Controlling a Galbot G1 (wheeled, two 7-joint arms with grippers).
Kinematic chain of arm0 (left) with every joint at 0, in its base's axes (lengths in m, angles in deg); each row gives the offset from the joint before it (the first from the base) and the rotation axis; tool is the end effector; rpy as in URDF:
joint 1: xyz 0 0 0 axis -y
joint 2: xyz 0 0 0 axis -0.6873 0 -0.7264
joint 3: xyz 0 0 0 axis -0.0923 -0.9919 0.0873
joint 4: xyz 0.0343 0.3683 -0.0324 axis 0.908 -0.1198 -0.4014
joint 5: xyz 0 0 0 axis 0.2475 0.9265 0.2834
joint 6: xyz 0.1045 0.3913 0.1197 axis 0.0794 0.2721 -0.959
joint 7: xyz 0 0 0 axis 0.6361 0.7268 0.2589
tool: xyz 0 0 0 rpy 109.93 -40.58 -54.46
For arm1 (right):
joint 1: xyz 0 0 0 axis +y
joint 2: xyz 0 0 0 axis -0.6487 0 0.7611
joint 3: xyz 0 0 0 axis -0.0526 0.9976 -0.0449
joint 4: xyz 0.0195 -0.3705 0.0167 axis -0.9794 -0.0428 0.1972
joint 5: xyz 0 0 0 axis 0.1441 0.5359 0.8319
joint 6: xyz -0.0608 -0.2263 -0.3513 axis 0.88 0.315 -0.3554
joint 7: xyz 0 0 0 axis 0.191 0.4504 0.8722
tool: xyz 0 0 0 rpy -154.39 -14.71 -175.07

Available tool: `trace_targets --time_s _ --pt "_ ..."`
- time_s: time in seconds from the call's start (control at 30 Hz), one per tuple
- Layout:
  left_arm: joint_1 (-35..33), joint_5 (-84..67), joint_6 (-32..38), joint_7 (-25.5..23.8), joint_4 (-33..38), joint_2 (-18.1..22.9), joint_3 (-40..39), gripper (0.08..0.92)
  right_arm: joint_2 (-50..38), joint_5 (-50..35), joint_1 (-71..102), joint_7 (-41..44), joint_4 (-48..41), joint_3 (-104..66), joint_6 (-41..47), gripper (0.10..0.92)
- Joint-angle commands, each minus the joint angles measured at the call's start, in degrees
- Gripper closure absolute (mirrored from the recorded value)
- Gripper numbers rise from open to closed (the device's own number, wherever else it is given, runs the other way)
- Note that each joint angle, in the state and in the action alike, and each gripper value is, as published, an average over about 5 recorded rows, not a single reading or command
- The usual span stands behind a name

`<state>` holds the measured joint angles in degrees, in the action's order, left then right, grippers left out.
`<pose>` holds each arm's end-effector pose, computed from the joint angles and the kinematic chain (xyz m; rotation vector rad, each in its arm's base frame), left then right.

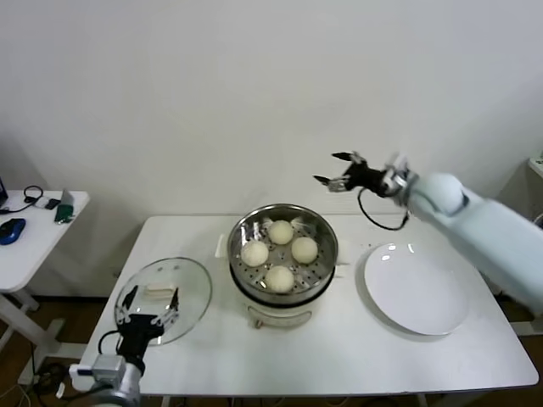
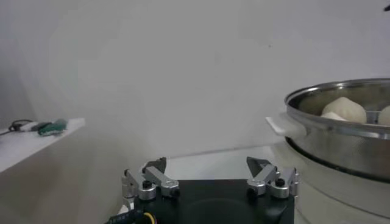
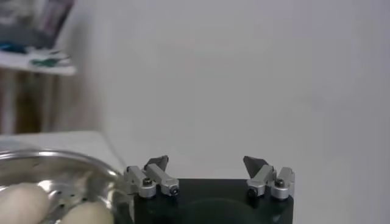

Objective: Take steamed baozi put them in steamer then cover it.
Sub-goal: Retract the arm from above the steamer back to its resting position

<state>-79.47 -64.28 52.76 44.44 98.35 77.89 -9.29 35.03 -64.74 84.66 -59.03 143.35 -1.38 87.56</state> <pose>0.2191 0.0753 -0.3116 0.0584 -2.9066 -0.2267 0.5578 -0.1275 -0.1700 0.9819 -2.8793 0.4920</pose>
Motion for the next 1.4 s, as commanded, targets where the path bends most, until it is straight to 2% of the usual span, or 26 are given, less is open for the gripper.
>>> trace_targets --time_s 0.03,0.43,0.53,0.67,0.9,1.1,1.4 --pt "1.0 1.0 -0.1 1.3 -0.5 -3.2 0.1 0.177 4.6 8.1 57.6 -7.9 9.1 -54.0 -11.3 0.203" --pt "-0.4 11.1 6.4 4.5 -1.4 -6.8 0.7 0.177 20.2 13.0 75.5 -6.3 12.5 -59.7 -20.7 0.203" --pt "-1.2 21.3 10.1 8.0 -2.6 -8.2 0.6 0.177 23.4 14.3 77.1 -6.7 13.1 -59.3 -21.7 0.203" --pt "-1.8 43.5 16.1 14.8 -7.0 -10.0 0.2 0.177 27.2 16.3 78.8 -8.4 13.3 -58.4 -22.0 0.203" --pt "1.7 66.4 17.4 24.2 -18.6 -9.9 -1.2 0.177 31.4 18.0 80.0 -10.1 13.0 -56.9 -22.7 0.203" --pt "6.1 73.6 17.1 24.9 -26.7 -9.1 -1.1 0.177 33.3 19.0 80.5 -10.5 14.4 -56.2 -22.3 0.203" --pt "9.4 75.7 15.6 23.7 -31.2 -7.7 -2.1 0.177 34.4 19.6 81.5 -10.6 16.3 -56.3 -22.2 0.203"
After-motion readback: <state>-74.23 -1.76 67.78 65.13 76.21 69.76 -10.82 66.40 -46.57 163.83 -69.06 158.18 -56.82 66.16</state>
